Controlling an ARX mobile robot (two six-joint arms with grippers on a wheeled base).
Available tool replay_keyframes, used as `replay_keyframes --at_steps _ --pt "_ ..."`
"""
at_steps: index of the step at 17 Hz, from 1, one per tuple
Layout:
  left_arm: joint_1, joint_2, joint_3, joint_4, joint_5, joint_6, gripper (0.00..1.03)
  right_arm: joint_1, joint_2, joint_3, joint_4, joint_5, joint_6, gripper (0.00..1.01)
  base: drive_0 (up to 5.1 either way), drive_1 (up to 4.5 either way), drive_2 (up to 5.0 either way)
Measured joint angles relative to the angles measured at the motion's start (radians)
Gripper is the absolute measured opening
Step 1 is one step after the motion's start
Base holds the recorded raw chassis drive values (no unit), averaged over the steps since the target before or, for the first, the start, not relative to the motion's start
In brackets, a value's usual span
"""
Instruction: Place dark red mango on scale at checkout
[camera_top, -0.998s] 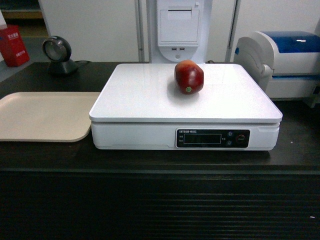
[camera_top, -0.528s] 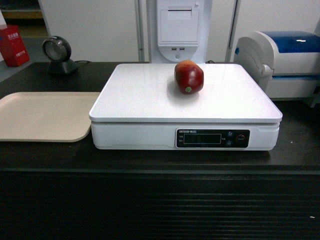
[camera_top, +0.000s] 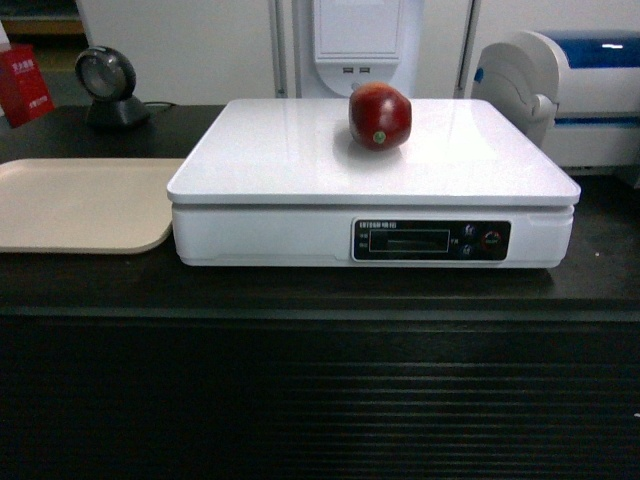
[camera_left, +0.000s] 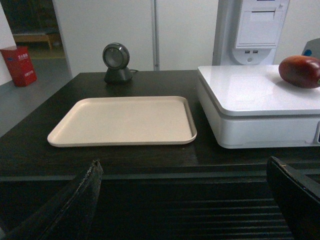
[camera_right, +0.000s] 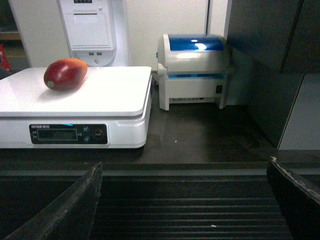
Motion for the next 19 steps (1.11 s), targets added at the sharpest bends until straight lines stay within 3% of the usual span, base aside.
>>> replay_keyframes --at_steps 19 --pt "0.0 0.0 0.0 -0.002 0.0 0.0 0.98 0.0 0.0 0.0 0.001 0.0 0.0 0.98 0.0 0.0 0.0"
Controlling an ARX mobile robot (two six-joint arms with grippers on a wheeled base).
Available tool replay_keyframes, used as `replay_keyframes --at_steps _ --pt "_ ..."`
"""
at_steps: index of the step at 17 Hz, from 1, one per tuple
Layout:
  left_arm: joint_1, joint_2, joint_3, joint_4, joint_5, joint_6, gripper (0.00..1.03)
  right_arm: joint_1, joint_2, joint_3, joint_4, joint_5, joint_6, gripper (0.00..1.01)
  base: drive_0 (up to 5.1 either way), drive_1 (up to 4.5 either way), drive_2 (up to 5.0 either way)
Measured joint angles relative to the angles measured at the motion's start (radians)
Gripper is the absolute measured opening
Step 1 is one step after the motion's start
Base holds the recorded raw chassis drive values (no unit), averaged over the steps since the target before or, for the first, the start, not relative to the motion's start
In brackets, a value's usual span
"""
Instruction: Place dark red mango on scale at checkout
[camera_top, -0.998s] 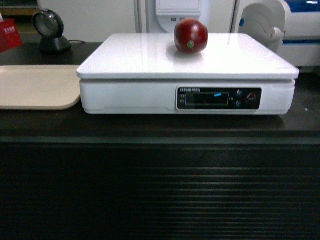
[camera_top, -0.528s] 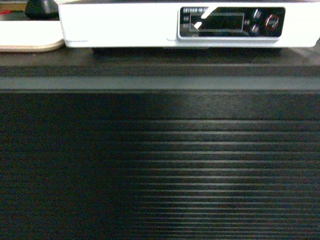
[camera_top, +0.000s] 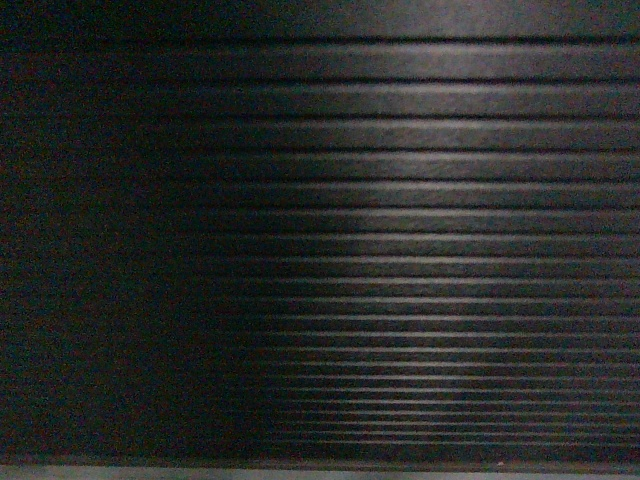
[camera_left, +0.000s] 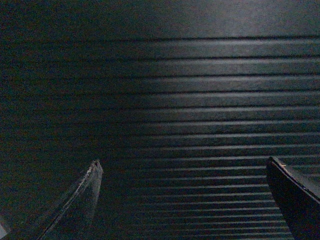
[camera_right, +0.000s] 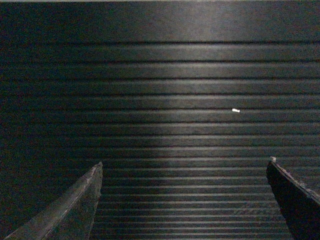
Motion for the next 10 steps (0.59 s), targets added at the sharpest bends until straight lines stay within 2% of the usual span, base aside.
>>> replay_keyframes --at_steps 10 --pt "0.0 0.0 0.0 -0.002 0.0 0.0 0.98 0.0 0.0 0.0 -0.003 -0.001 0.0 0.98 0.0 0.0 0.0"
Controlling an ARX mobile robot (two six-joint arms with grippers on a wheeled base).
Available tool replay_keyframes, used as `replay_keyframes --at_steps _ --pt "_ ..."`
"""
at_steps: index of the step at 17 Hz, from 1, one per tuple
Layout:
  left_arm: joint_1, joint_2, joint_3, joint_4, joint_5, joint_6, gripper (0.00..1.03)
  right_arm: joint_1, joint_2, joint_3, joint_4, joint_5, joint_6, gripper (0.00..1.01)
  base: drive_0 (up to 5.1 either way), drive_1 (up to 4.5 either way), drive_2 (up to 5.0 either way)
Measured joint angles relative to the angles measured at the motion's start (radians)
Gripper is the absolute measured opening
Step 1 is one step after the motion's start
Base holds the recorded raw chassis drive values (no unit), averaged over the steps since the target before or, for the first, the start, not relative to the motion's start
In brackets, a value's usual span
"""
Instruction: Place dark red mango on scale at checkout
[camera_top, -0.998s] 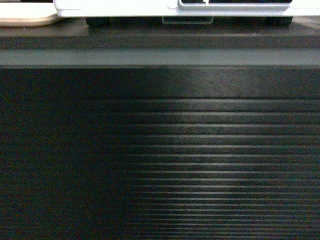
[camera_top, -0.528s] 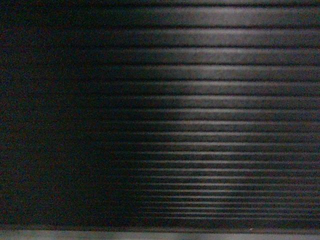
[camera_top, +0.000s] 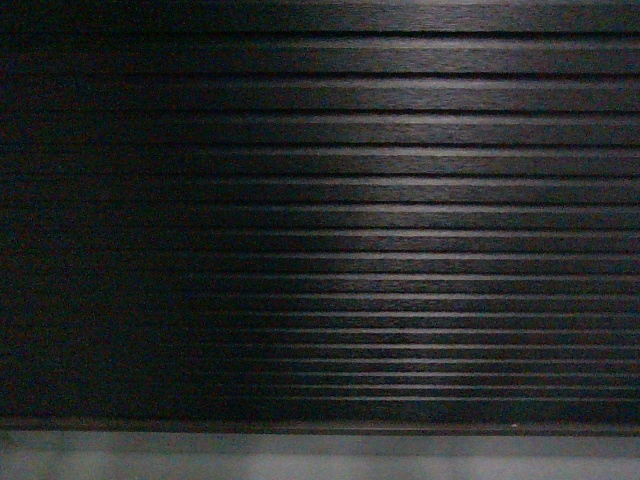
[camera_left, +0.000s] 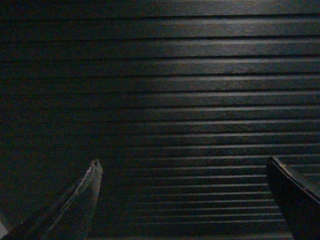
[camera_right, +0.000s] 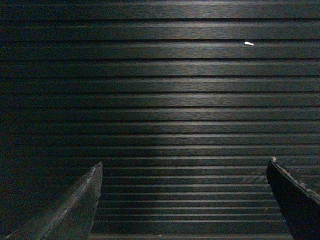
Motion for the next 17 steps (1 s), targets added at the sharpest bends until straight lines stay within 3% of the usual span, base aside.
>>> replay_keyframes --at_steps 17 --pt "0.0 0.0 0.0 0.001 0.0 0.0 0.98 0.0 0.0 0.0 0.001 0.0 0.0 0.98 0.0 0.0 0.0"
